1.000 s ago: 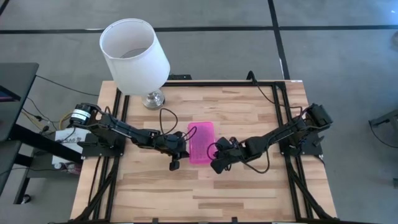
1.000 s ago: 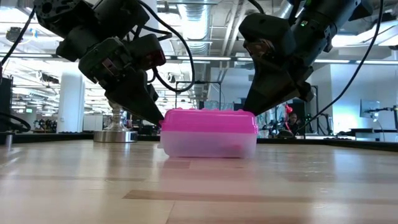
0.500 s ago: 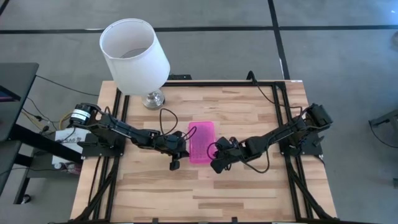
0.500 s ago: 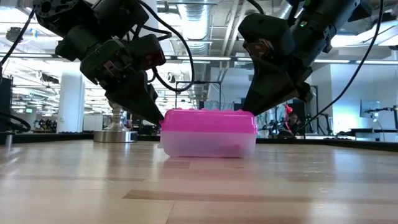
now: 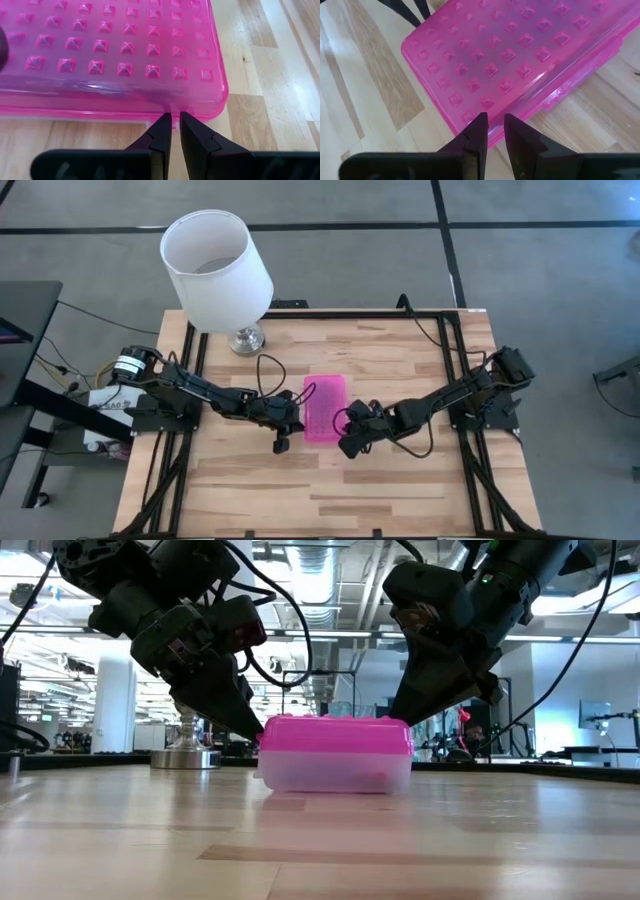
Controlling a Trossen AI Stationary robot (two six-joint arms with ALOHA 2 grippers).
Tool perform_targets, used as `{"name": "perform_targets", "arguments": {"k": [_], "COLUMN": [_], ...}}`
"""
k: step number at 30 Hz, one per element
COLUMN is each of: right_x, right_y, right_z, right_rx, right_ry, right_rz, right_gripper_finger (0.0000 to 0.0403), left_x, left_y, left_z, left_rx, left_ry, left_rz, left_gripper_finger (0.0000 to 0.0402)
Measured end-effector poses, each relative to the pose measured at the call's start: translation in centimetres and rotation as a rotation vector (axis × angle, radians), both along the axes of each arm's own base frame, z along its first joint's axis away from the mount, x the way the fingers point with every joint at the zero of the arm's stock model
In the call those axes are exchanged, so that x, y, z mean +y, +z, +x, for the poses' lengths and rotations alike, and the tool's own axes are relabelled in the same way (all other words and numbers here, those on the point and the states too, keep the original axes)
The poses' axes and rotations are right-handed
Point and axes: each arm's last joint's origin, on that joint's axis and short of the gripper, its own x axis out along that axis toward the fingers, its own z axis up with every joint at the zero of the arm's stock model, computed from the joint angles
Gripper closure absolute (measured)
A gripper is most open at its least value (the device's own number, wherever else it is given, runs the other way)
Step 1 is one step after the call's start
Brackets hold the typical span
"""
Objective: Pick & place school supplies into a supply box
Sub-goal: Adjust the pink supply box
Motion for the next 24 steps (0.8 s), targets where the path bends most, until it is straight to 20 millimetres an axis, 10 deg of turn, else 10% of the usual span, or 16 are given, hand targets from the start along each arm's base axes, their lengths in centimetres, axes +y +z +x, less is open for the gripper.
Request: {"name": "perform_targets", "arguments": {"k": [24], "right_x": [-0.05], "right_y": [0.18], "right_z": [-0.12], "right_rx": [0.006], "right_ry": [0.014], "right_rz": [-0.012], "right_gripper_finger": [0.0345], "left_x": [0.05], "left_y": [-0.01], "left_z": [0.02], "left_rx": [-0.001], "left_ry": [0.016], "left_rz": [0.000], "left_gripper_finger": [0.0368]}}
